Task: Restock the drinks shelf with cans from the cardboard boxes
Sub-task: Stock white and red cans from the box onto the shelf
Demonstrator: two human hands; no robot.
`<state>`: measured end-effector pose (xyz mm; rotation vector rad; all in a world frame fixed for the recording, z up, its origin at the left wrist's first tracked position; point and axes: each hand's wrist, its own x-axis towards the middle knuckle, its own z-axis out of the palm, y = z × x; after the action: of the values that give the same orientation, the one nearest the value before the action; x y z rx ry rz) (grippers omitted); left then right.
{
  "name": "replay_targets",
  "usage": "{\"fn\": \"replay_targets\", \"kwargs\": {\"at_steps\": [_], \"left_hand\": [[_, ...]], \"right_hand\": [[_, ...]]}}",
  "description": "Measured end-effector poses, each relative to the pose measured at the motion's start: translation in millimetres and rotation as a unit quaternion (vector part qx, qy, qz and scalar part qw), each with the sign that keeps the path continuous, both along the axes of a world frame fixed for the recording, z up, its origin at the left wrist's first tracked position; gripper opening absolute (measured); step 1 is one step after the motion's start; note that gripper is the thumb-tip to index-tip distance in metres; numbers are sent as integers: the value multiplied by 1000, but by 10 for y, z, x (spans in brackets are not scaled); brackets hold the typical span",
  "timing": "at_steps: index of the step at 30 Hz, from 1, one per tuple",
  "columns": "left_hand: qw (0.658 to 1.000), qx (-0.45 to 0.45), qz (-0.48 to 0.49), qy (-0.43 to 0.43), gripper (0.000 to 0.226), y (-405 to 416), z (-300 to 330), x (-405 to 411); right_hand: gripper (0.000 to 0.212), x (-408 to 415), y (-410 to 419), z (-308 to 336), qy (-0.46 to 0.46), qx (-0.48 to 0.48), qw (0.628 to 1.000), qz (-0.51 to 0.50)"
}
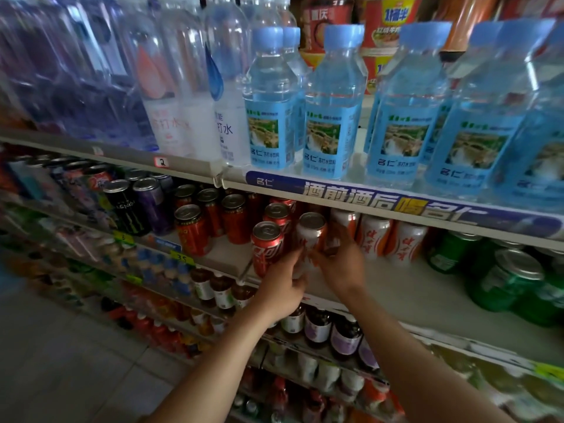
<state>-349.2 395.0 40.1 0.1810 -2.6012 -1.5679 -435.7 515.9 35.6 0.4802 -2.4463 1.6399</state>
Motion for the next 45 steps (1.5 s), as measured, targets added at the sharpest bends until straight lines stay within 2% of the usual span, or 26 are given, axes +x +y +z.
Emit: {"fn": "replay_targets", "kwargs": {"at_steps": [2,4,5,9,18,21,26,38,42,45], "left_hand": [[1000,9,-2,-7,67,5,-5,0],[1000,9,-5,-11,71,-12,-20,-5],[1000,7,-8,-12,72,-30,-34,-14],[999,-16,-11,-27,75,-108,-82,-53],[999,-7,-35,-39,72,-136,-122,-79],[999,0,-37,-40,71,-164,-143,-71],[998,5,-40,-41,68,-178,-123,-63],[999,-8,-32,-40,60,-206,-129,-92],[999,5,-26,-33,56,-208,-97,-109],[1000,-2,-29,-2,49,-188,29,-64]], "right_hand": [[42,45,11,-84,28,8,999,-27],[25,126,44,-146,49,42,998,-5],[25,173,56,-172,60,79,995,15],[47,259,68,-282,82,227,966,86],[73,80,-50,-311,27,360,928,87],[82,59,-58,-196,4,342,936,86],[78,-10,-100,-114,24,351,932,91],[83,-145,-154,-146,-36,341,936,79],[77,-133,-157,-107,-25,333,939,84],[60,-6,-117,-38,16,246,968,37]]}}
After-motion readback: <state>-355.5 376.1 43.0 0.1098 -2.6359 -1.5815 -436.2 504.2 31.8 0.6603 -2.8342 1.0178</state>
